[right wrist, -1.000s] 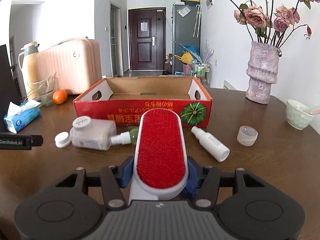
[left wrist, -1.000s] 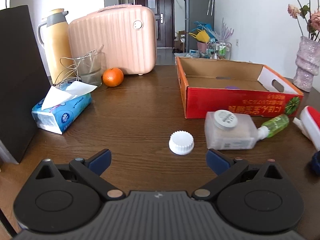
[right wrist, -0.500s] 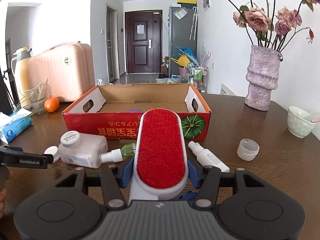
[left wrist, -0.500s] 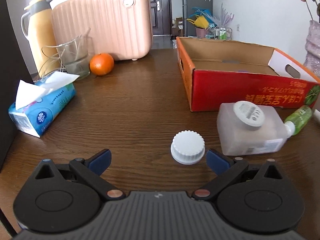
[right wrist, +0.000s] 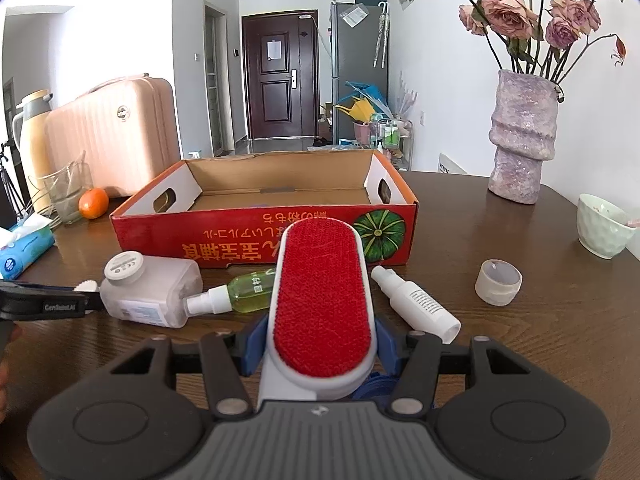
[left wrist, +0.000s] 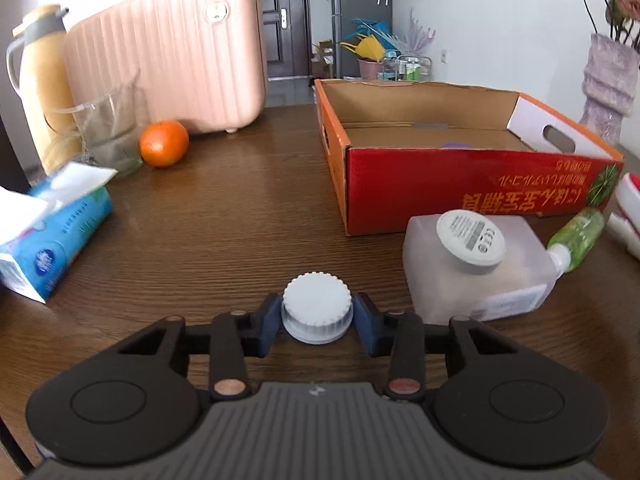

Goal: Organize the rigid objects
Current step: 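Grasp the white round cap with the left tool while the right tool holds the lint brush, then carry the white cap and lint brush over the cardboard box with both tools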

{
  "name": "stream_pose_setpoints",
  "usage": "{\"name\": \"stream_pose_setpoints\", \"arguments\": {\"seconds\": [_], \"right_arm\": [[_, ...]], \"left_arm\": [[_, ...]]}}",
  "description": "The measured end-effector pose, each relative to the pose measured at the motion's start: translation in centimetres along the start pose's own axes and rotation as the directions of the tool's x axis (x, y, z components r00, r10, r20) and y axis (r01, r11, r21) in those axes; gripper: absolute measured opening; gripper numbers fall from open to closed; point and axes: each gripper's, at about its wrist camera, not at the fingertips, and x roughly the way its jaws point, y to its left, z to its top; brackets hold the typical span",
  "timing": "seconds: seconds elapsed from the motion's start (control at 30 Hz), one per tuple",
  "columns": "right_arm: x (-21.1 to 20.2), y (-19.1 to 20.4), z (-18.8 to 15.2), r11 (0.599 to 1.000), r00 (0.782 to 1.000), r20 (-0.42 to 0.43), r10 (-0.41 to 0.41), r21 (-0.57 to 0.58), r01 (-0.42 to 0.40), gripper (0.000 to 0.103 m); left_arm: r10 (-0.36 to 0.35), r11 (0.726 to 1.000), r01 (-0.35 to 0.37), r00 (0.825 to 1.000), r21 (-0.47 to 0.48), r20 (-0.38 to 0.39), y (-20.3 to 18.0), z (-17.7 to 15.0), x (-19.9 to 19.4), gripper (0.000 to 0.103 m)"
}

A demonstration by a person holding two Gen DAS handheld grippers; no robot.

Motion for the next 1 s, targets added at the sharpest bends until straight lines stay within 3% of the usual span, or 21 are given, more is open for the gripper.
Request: {"name": "stream_pose_setpoints", "arguments": {"seconds": [0.4, 1.0], "right_arm": [[-0.7, -0.2, -0.3, 1.000, 1.000, 0.022, 0.011, 0.004, -0.011, 0.055], [-1.8, 0.0, -0.6, 0.999, 0.998, 0.046, 0.033, 0.008, -0.033, 0.055]], "left_arm": [[0.072, 0.996, -0.063, 0.988, -0.065, 0.139, 0.8, -0.3, -4.3, 0.041], [0.021, 0.997, -0.003, 0.974, -0.079, 0.226, -1.1, -1.8, -9.1, 0.041]]}}
